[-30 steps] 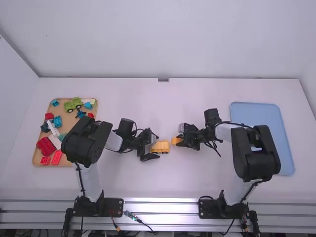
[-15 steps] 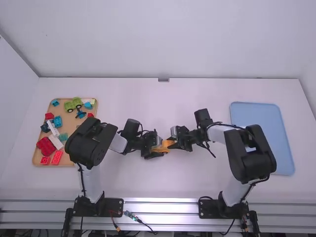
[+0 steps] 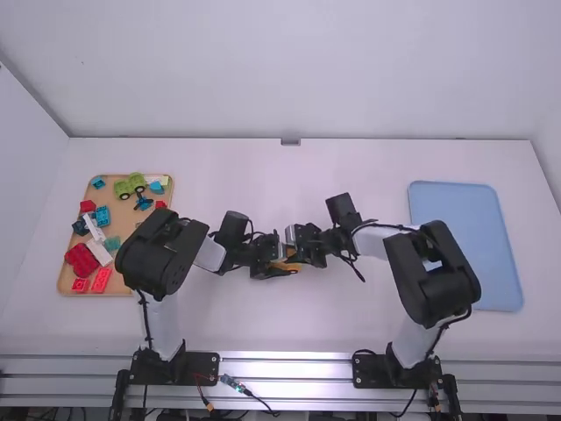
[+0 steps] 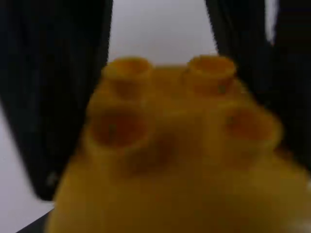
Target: Assemble lego blocks to make yellow taxi
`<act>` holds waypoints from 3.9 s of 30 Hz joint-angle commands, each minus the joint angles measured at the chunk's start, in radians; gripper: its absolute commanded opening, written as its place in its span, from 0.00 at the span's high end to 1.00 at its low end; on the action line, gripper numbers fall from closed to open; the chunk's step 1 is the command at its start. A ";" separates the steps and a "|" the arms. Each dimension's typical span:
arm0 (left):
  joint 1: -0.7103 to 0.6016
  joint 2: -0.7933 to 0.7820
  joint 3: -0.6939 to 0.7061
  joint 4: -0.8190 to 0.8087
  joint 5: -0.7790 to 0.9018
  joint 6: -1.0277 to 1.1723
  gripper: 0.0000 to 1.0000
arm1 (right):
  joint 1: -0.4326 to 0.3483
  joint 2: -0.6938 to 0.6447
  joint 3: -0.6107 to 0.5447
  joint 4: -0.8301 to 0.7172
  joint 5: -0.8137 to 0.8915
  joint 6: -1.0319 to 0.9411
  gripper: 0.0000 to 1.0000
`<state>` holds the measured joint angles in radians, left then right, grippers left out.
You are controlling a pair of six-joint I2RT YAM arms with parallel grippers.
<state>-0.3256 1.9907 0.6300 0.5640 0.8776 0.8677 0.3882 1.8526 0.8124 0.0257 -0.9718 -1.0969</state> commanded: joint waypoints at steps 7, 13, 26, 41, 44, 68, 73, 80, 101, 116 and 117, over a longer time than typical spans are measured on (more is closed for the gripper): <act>0.000 0.012 -0.031 -0.012 -0.026 0.065 0.72 | -0.002 0.040 0.005 -0.007 0.011 0.046 0.97; 0.004 0.012 -0.031 -0.006 -0.023 0.065 0.72 | 0.000 0.040 0.005 -0.011 0.023 0.046 0.97; 0.014 0.012 -0.031 -0.014 -0.023 0.064 0.01 | 0.016 0.040 0.006 -0.007 0.057 0.055 0.99; 0.121 0.012 -0.100 0.106 0.172 0.064 0.01 | 0.024 0.040 0.007 -0.003 0.053 0.053 0.99; 0.085 0.012 -0.063 0.043 0.142 0.064 0.01 | 0.024 0.040 0.007 -0.004 0.053 0.054 0.99; 0.083 0.013 -0.040 -0.067 0.128 0.158 0.64 | 0.033 0.037 0.053 -0.066 0.061 0.061 0.99; 0.083 0.013 -0.039 -0.067 0.127 0.151 0.65 | 0.061 0.039 0.064 -0.086 0.099 0.061 1.00; 0.083 0.013 -0.040 -0.059 0.124 0.150 0.66 | 0.096 0.039 0.061 -0.086 0.111 0.061 1.00; 0.083 0.013 -0.035 -0.059 0.124 0.148 0.69 | 0.177 0.039 0.005 0.044 0.293 0.177 1.00; 0.079 0.013 -0.035 -0.060 0.124 0.147 0.72 | 0.184 0.039 0.007 0.030 0.371 0.209 1.00; 0.078 0.013 -0.035 -0.060 0.124 0.147 0.73 | 0.183 0.039 0.007 0.030 0.376 0.210 1.00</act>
<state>-0.2180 1.9892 0.6033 0.5156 0.9993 0.9855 0.5400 1.8500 0.8364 0.0620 -0.7097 -0.8955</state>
